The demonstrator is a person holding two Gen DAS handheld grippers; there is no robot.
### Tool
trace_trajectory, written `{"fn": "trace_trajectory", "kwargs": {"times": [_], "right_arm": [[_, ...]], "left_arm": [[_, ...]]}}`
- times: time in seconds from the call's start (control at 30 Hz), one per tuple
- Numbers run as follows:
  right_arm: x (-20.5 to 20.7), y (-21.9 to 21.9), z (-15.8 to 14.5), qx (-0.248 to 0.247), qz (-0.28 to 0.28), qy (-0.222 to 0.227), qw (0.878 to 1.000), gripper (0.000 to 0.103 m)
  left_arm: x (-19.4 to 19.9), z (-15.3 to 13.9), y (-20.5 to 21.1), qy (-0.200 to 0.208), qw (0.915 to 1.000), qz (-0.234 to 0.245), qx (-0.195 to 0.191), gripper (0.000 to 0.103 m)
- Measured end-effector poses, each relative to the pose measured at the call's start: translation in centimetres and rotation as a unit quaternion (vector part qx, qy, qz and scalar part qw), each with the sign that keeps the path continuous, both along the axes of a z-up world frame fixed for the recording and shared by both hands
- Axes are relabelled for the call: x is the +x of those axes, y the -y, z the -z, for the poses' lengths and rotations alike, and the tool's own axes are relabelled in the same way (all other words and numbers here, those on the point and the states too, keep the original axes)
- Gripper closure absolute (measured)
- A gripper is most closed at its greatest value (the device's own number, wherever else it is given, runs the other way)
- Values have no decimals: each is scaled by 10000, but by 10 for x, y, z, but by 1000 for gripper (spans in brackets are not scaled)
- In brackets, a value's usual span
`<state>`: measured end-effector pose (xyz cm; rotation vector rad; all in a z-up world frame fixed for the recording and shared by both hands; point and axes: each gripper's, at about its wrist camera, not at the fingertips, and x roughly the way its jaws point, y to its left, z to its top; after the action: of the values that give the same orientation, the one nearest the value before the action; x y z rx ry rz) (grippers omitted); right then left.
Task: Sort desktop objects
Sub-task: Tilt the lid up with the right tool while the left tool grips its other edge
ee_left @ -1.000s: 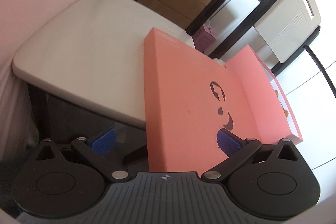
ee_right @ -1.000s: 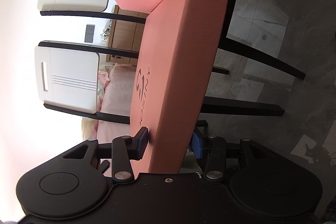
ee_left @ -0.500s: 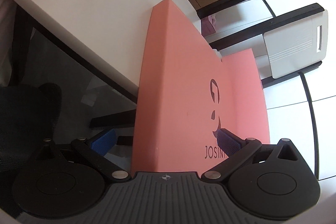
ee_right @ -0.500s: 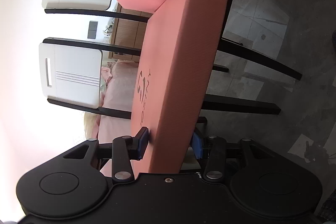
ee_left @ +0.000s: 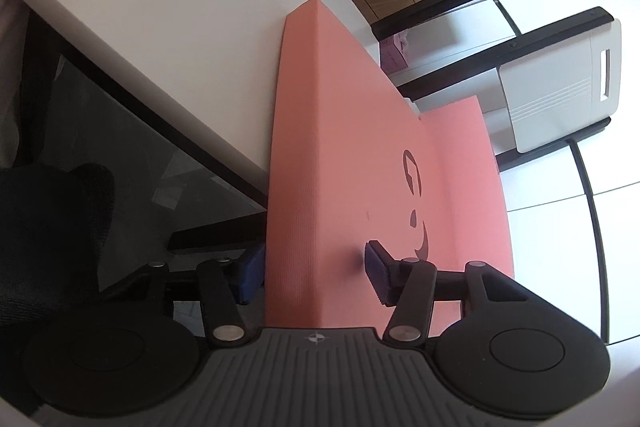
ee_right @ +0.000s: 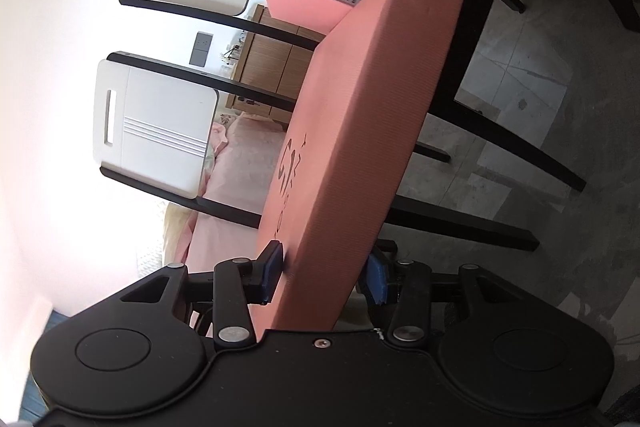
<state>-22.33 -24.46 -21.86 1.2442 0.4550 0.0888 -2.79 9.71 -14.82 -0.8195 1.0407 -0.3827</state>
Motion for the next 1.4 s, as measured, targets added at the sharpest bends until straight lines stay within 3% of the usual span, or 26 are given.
{"fn": "trace_trajectory", "kwargs": {"times": [0.2, 0.23, 0.3, 0.33, 0.37, 0.4, 0.57, 0.7, 0.83, 0.87, 0.9, 0.93, 1.13, 1.33, 1.4], "right_arm": [[-2, -4, -14, -411, -35, 335, 9986, 57], [-2, -5, -17, -516, -42, 403, 9978, 57], [-3, -5, -24, -690, -48, 515, 9963, 57], [-3, -5, -26, -736, -36, 579, 9956, 57], [-4, -4, -28, -788, -23, 631, 9949, 57], [-4, -3, -30, -830, -11, 696, 9941, 57], [-2, 3, -24, -679, 3, 610, 9958, 57], [-1, 8, -20, -571, -17, 494, 9971, 57], [5, 2, -17, -527, -29, 466, 9975, 58], [5, 2, -17, -517, -25, 481, 9975, 58], [5, 2, -18, -510, -20, 506, 9974, 58], [4, 2, -20, -519, -19, 513, 9973, 58], [2, 5, -23, -511, -35, 512, 9974, 58], [0, 7, -23, -490, -31, 548, 9973, 58], [-1, 8, -24, -494, -27, 570, 9971, 58]], "left_arm": [[-15, -21, 11, 821, 9944, 1, 659, 45], [-21, -29, 15, 1129, 9889, -33, 967, 46], [-32, -46, 24, 1768, 9709, -106, 1612, 79], [-40, -56, 30, 2138, 9575, -166, 1930, 79], [-43, -62, 31, 2335, 9527, -179, 1937, 79], [-44, -64, 31, 2375, 9547, -121, 1788, 79], [-39, -57, 30, 2117, 9666, -86, 1445, 78], [-31, -45, 8, 1631, 9844, -275, 605, 76], [-27, -43, 2, 1492, 9874, -362, 393, 74], [-26, -42, 0, 1432, 9881, -426, 369, 58], [-26, -40, -3, 1369, 9887, -495, 348, 20], [-25, -38, -6, 1305, 9893, -564, 326, 8], [-24, -39, 4, 1341, 9904, -193, 288, 7], [-12, -11, 0, 495, 9983, -260, -189, 7], [-9, -7, 2, 393, 9988, -194, -214, 9]]}}
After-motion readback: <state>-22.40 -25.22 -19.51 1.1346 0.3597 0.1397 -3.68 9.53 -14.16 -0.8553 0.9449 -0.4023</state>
